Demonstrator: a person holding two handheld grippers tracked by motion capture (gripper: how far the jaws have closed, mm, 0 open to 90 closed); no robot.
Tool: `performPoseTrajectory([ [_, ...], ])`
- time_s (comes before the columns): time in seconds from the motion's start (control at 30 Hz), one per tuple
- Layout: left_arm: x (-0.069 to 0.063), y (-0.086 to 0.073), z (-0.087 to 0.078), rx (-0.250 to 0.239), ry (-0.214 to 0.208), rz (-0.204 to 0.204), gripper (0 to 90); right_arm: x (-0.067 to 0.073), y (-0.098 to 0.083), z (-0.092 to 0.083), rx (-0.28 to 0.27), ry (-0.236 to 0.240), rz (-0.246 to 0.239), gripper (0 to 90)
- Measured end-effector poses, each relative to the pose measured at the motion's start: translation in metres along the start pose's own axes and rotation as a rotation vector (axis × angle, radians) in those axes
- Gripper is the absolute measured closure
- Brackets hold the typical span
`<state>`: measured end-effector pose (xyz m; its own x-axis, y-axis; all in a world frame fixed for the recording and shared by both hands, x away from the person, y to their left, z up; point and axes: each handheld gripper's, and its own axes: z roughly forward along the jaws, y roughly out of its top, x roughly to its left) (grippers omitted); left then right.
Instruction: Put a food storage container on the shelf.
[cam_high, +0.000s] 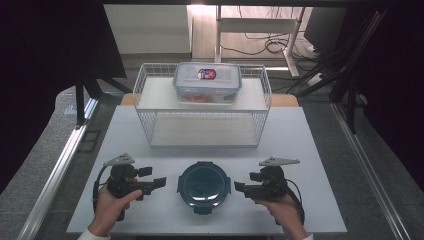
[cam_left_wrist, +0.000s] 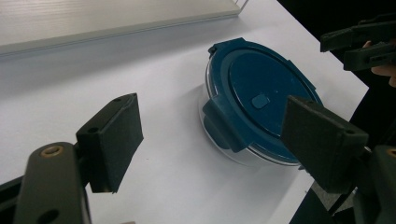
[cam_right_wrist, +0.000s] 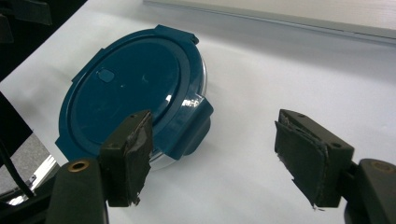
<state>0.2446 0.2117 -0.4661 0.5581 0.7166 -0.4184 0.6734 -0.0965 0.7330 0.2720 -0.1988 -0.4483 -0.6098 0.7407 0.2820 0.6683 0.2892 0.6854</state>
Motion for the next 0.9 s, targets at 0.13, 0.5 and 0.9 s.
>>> performPoseTrajectory([
  [0.13,0.000,0.001,0.004,0.009,0.004,-0.009,17.9,0.000,0.001,0.002,-0.003,0.011,0.000,26.1],
  [0.5,-0.002,0.006,0.019,0.025,-0.024,-0.083,11.4,-0.002,0.000,0.012,0.005,0.054,0.057,21.8],
  [0.9,-0.004,0.011,0.045,0.078,-0.074,-0.166,8.0,-0.008,0.000,0.031,0.031,0.122,0.144,19.2],
])
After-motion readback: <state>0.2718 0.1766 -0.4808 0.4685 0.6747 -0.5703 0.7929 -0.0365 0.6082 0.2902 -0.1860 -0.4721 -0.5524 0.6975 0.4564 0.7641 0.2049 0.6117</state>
